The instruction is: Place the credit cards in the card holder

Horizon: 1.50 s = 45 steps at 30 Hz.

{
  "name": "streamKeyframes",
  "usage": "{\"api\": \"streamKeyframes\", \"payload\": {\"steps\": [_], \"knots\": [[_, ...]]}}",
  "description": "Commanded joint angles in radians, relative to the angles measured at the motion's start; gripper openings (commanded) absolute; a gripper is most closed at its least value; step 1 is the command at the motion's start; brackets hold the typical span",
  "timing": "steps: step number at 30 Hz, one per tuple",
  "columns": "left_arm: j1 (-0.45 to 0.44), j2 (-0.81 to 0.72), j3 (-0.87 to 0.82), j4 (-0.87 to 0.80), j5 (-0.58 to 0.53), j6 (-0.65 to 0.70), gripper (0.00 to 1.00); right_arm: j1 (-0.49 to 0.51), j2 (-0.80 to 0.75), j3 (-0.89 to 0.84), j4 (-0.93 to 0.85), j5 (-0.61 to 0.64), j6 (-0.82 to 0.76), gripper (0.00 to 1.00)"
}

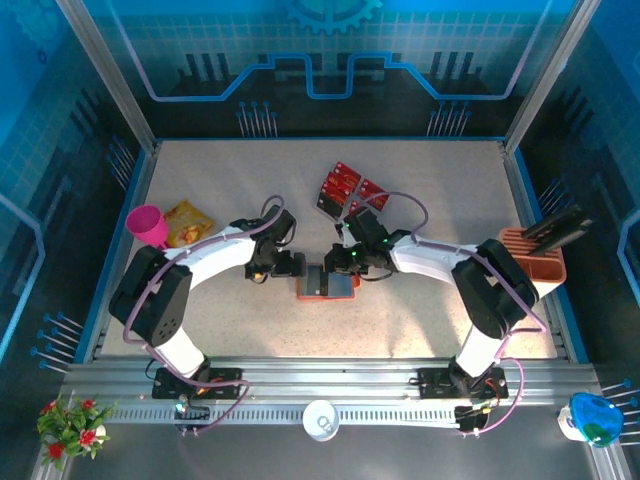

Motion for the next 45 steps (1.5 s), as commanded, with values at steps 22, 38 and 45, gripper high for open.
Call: {"api": "streamKeyframes", "payload": {"steps": [22,38,45], "knots": [[0.008,0.135,0.004,-0.02,-0.003,0.032,0.99,0.111,0.221,0.191,-0.159,0.034,-0.052,0.07],[0.008,0.128,-0.016,-0.003,0.0,0.046,0.99,0.079,0.085,0.114,-0.192,0.099,-0.06,0.06],[0.008,0.138,-0.018,0.005,0.0,0.05,0.99,0.08,0.115,0.102,-0.185,0.111,-0.059,0.05]]}}
